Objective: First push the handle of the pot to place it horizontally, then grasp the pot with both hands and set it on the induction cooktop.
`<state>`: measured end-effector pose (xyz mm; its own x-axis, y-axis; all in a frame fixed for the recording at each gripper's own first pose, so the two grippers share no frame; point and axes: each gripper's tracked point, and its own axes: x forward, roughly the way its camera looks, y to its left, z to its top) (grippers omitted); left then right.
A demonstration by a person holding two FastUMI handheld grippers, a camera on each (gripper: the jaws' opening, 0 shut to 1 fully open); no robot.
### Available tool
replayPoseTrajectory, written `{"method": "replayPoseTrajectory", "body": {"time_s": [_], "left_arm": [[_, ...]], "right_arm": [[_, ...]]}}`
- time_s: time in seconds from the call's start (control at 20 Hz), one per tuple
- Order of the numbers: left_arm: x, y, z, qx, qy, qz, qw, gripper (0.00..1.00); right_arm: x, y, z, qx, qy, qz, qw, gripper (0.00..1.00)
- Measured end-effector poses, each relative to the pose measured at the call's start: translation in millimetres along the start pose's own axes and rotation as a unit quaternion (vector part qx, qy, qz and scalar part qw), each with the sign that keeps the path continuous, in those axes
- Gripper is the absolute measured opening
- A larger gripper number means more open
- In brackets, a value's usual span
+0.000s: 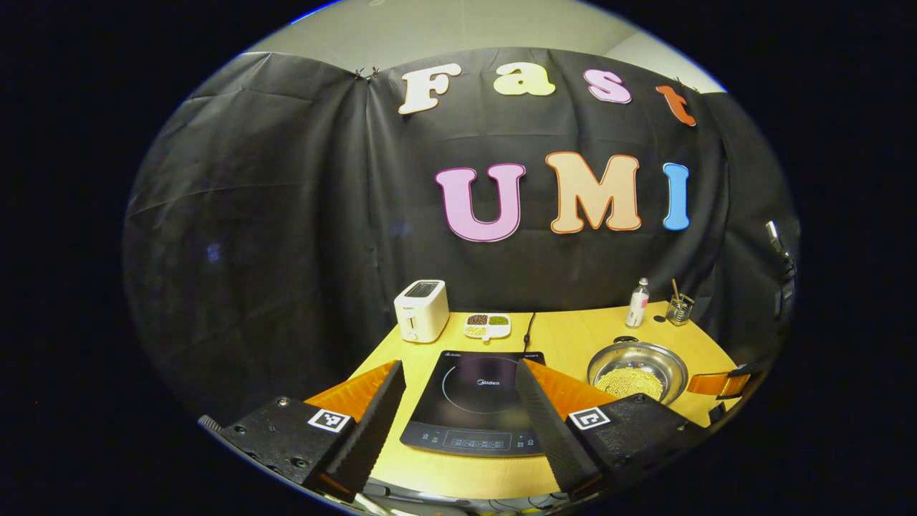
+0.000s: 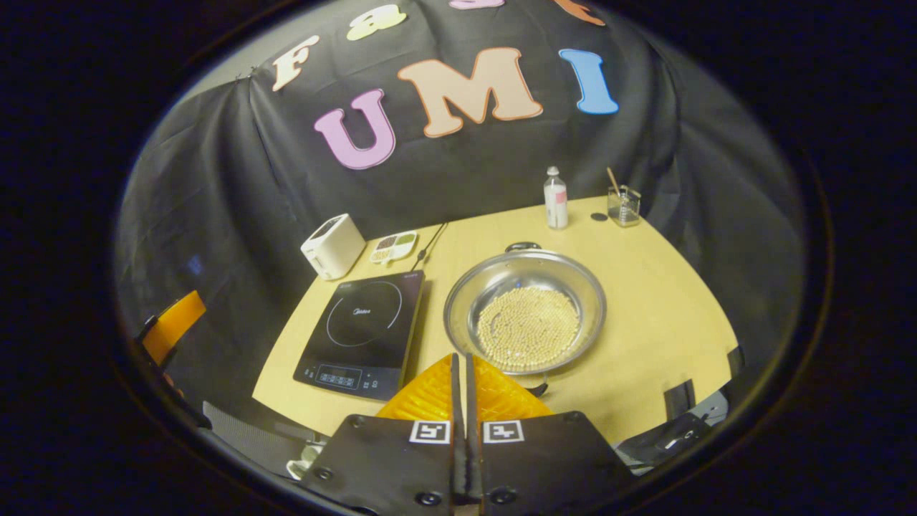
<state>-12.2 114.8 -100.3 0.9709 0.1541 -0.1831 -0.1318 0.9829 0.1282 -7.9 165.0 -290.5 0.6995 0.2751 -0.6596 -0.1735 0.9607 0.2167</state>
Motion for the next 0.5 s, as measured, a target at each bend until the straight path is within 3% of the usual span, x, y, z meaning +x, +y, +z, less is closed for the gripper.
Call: {"method": "replayPoseTrajectory", "body": {"time_s": [0.25, 0.5], "left_arm": [[-3, 17, -9, -0.003, 0.005, 0.012, 1.0, 0.96], [-1, 35, -24, -0.011, 0.022, 0.025, 0.999, 0.95]], "right_arm": [[26, 10, -37, 0.031, 0.071, 0.014, 0.997, 0.02], [58, 8, -72, 0.093, 0.167, 0.005, 0.982, 0.03]]}}
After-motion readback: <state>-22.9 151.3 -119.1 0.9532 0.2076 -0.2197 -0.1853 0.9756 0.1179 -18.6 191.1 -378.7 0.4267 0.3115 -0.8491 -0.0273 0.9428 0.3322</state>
